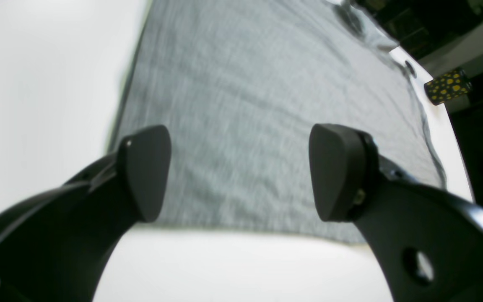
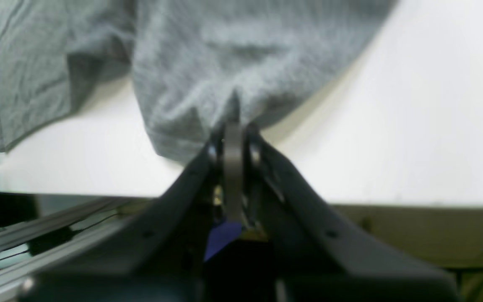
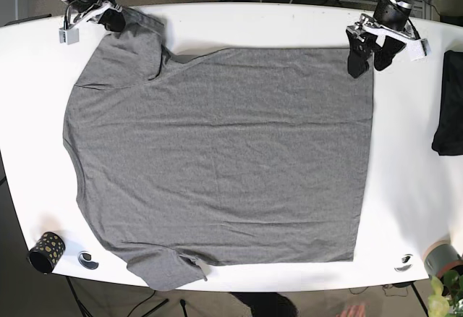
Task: Fold the T-shirt properly
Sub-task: 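Lower both grippers onto the grey shirt's hem corners, then pinch the hem corners with both grippers and pull them taut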
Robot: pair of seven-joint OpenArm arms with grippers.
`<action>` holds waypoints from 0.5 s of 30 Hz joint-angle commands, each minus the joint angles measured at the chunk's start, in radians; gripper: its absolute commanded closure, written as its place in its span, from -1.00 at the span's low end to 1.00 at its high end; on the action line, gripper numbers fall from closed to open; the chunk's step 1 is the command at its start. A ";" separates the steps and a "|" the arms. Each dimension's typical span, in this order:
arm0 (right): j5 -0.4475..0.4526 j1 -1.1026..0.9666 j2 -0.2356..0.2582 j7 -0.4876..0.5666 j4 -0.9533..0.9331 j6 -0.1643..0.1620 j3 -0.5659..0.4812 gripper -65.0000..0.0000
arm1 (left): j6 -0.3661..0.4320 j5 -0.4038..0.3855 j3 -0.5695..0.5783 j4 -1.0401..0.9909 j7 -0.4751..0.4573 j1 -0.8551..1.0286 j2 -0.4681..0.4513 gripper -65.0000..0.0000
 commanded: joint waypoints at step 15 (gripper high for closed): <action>0.020 -0.008 0.010 0.002 0.041 0.003 0.005 1.00 | -0.018 -0.141 -0.072 -0.185 0.093 -0.010 -0.005 -0.49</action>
